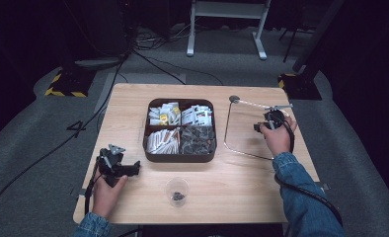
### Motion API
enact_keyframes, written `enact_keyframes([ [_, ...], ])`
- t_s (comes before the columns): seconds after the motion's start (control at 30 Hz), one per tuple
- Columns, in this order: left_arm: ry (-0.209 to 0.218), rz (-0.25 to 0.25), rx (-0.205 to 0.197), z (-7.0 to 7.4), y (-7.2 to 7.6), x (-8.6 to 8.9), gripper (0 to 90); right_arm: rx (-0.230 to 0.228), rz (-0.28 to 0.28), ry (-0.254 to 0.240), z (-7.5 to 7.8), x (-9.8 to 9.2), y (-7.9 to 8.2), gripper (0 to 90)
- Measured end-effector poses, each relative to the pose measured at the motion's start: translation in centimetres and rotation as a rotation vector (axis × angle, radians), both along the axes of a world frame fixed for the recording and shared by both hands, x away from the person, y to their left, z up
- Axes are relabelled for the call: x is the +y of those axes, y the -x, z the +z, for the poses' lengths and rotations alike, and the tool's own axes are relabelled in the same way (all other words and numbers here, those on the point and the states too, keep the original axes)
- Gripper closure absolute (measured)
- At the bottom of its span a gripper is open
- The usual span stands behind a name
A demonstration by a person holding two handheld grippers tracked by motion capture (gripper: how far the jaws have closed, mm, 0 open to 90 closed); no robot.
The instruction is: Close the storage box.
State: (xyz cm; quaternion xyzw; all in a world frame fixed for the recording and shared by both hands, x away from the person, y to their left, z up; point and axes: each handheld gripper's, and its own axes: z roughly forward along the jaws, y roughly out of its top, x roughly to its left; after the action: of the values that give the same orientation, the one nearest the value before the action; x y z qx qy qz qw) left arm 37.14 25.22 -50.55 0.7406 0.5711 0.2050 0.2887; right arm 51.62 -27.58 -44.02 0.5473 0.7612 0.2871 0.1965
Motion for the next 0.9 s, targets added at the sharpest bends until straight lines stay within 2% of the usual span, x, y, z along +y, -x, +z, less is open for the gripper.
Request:
enact_keyframes([
  [0.17, 0.002, 0.000, 0.000, 0.0, 0.0, 0.0, 0.2, -0.020, 0.016, -0.005, 1.3, 0.3, 0.3, 58.9],
  [0.3, 0.001, 0.000, 0.000, 0.0, 0.0, 0.0, 0.1, -0.054, 0.034, -0.028, 2.5, 0.4, 0.7, 58.9],
  [0.47, 0.001, 0.000, 0.000, 0.0, 0.0, 0.0, 0.2, -0.082, 0.049, -0.032, 3.7, 1.0, 1.2, 58.9],
  [0.9, 0.001, 0.000, 0.000, 0.0, 0.0, 0.0, 0.2, -0.125, 0.115, -0.036, 6.0, 3.6, 2.3, 58.9],
])
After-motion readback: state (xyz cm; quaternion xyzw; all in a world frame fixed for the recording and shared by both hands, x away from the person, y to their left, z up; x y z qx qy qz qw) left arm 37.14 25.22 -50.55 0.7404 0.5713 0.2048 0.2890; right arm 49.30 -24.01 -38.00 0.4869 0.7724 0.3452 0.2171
